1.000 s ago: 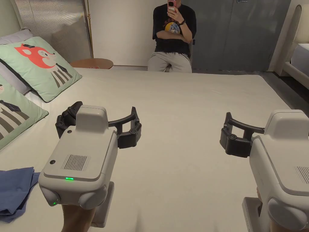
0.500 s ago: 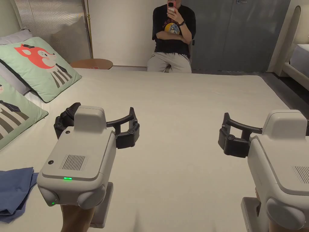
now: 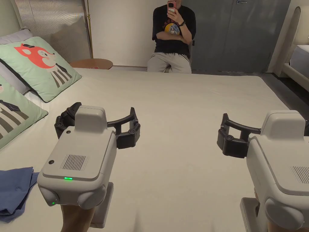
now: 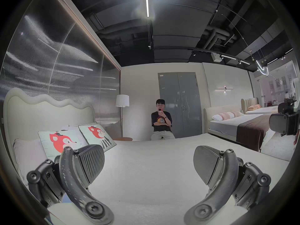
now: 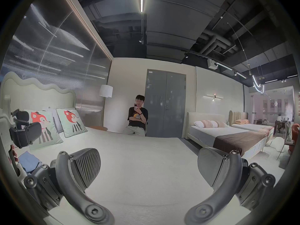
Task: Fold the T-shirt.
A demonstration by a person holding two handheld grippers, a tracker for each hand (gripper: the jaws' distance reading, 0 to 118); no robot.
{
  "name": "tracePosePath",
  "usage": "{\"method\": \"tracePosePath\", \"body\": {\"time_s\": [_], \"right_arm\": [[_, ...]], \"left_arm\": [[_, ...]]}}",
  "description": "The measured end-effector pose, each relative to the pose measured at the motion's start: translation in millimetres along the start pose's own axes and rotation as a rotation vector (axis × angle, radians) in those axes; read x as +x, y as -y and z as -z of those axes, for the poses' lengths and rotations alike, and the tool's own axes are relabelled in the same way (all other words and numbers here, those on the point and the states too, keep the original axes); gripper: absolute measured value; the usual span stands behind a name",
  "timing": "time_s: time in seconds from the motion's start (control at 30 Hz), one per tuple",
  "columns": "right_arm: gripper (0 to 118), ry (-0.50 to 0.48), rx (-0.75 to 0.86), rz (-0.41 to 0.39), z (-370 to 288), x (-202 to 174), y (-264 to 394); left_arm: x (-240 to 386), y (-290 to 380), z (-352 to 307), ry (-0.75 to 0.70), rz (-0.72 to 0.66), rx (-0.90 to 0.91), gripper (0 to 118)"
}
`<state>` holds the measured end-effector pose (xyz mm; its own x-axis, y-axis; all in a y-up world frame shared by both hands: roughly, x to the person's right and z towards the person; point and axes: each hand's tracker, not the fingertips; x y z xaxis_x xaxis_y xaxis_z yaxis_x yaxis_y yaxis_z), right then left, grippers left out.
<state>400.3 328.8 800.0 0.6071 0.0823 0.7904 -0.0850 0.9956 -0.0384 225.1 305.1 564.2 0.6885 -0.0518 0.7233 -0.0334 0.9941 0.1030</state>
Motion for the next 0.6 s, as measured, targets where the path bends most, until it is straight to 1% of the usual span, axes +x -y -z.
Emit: {"method": "tracePosePath", "body": {"time_s": [0.6], "right_arm": [[118, -0.002, 0.014, -0.006, -1.7, -2.9, -0.2]], "left_arm": [[-5.1, 1.6, -1.3, -0.006, 0.001, -0.006, 110]]}}
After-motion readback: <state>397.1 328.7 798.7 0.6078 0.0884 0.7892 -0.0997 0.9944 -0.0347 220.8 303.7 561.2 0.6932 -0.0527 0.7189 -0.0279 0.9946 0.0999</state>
